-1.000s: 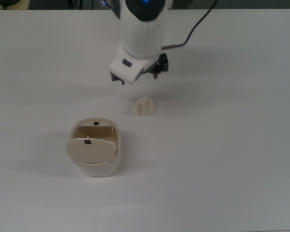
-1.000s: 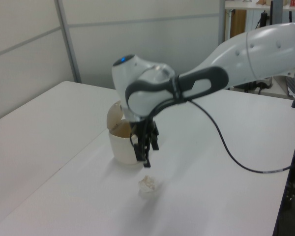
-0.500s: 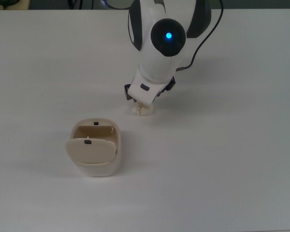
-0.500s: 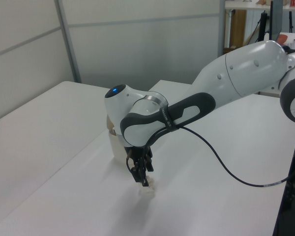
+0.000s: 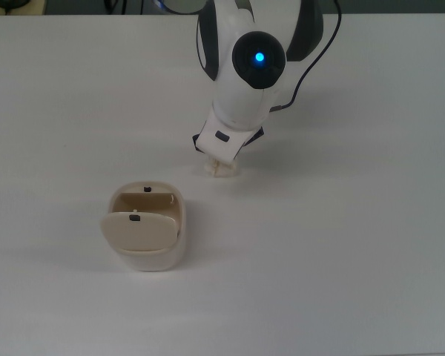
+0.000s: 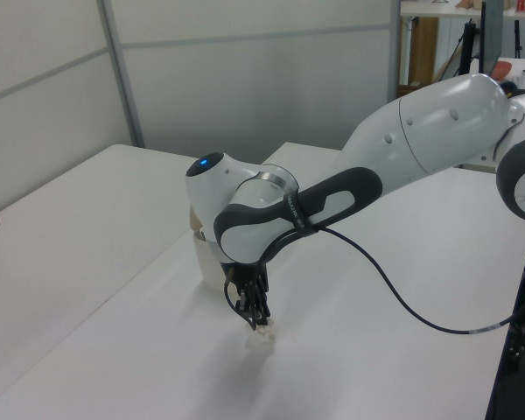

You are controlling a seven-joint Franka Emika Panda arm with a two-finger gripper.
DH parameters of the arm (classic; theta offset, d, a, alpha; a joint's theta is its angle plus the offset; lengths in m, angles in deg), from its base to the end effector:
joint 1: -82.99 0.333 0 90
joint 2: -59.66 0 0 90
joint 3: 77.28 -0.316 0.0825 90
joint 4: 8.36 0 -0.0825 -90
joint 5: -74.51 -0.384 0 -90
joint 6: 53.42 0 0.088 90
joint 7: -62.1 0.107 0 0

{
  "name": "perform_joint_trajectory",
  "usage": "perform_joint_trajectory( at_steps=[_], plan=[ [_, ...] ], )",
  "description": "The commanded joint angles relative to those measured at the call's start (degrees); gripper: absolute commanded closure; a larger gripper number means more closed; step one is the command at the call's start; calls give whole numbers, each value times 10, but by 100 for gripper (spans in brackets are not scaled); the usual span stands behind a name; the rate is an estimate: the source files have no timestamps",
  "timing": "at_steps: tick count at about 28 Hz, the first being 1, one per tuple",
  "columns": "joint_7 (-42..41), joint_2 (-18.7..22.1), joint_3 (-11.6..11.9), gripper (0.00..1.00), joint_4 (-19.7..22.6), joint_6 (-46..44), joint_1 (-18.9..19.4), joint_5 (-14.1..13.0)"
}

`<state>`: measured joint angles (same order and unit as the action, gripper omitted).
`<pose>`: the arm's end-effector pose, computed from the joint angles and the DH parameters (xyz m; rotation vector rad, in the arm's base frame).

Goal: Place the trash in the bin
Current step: 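Close the gripper on the paper ball, then lift the paper ball up and carry it toward the bin opening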

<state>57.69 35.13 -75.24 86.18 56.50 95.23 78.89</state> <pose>0.6422 0.1125 0.3525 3.0083 0.4375 -0.2362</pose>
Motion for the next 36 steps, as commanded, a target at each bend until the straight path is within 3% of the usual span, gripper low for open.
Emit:
perform_joint_trajectory(
  at_steps=[1,6,14,22,26,32,36],
  plan=[
    [-10,-1,5,90,2,16,3,10],
    [-3,13,9,98,-3,13,3,11],
    [-2,90,21,98,-4,-29,-18,5],
    [-2,155,22,97,-19,-51,-76,-8],
    [-2,153,23,97,-35,-25,-93,-38],
    [0,135,25,96,-35,71,-101,-38],
    [50,120,26,96,-35,143,-104,-32]
  ],
)
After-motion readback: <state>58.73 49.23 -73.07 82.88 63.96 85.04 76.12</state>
